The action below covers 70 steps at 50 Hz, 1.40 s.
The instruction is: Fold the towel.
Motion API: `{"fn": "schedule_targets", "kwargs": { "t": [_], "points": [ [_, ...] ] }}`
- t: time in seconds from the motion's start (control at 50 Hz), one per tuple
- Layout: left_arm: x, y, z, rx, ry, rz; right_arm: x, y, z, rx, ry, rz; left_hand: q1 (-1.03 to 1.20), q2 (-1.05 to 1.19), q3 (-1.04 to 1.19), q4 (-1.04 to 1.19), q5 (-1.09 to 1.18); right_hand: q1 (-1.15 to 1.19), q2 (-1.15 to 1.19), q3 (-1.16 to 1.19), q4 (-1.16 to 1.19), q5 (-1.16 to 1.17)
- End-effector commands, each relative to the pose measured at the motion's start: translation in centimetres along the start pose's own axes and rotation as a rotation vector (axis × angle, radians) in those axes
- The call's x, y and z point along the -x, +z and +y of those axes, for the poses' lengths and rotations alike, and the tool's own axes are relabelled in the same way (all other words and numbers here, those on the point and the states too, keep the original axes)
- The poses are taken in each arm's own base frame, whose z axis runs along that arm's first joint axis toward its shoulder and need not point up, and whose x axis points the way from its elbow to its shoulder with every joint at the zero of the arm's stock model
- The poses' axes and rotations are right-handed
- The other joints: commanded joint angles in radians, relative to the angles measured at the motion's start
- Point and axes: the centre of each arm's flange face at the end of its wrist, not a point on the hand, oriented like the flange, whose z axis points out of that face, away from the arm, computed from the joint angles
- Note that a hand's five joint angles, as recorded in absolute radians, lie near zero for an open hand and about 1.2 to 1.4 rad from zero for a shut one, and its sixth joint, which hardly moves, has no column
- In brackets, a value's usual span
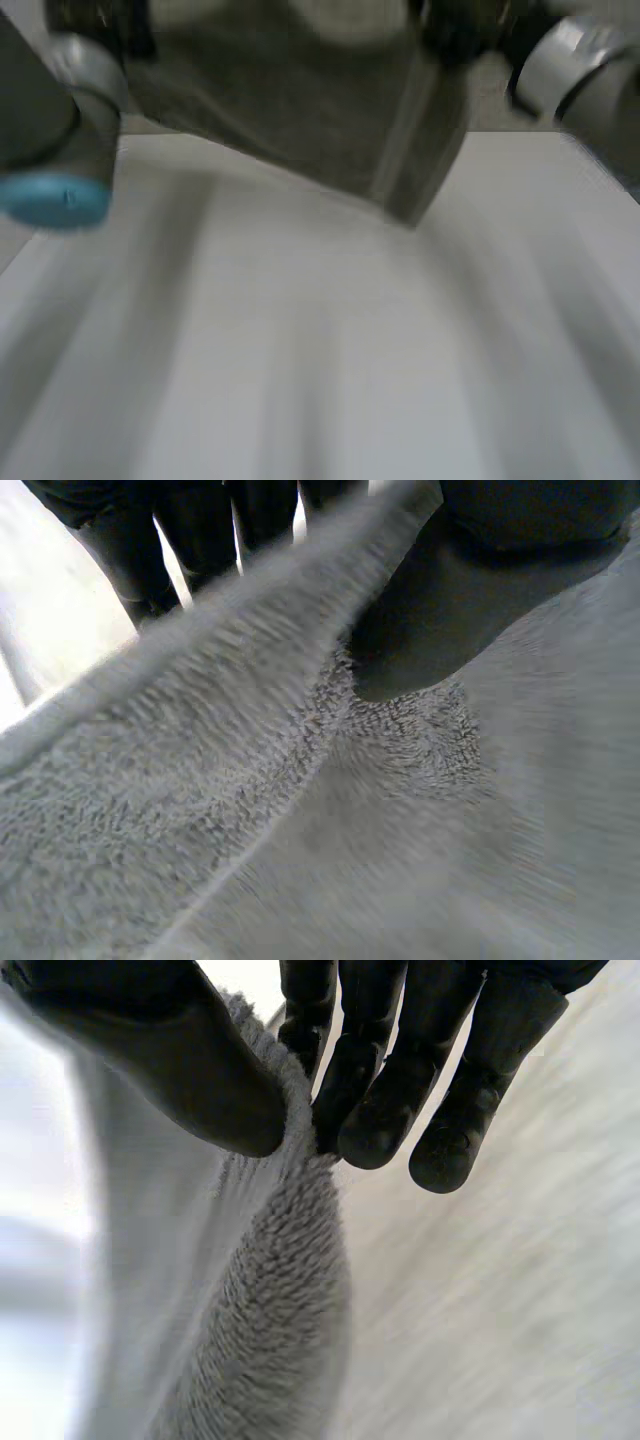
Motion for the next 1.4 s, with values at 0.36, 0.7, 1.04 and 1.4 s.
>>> {"fn": "schedule_targets", "kwargs": {
  "t": [0.36, 0.7, 1.04, 1.4],
  "points": [
    [-1.8, -11.2, 15.1, 0.331, 0.187, 0.166, 6.7, -10.2, 10.5, 0.472, -0.025, -0.214, -0.503, -0.538, -0.523, -0.546, -0.531, 0.066, 0.061, 0.059, 0.055, 0.054],
    [-2.1, -11.7, 19.8, 0.437, 0.214, 0.108, 3.7, -12.0, 12.1, 0.502, 0.019, -0.077, -0.812, -0.846, -0.831, -0.855, -0.839, 0.066, 0.061, 0.059, 0.055, 0.054],
    [-2.5, -11.8, 19.3, 0.44, 0.115, 0.101, 0.3, -13.1, 12.7, 0.507, 0.095, 0.071, -0.774, -0.808, -0.793, -0.817, -0.801, 0.066, 0.061, 0.059, 0.055, 0.054],
    [-2.6, -15.2, 19.4, 0.644, 0.092, 0.161, -0.8, -12.6, 12.6, 0.477, 0.062, 0.117, -0.627, -0.662, -0.646, -0.67, -0.654, 0.066, 0.061, 0.059, 0.055, 0.054]
  ]
}}
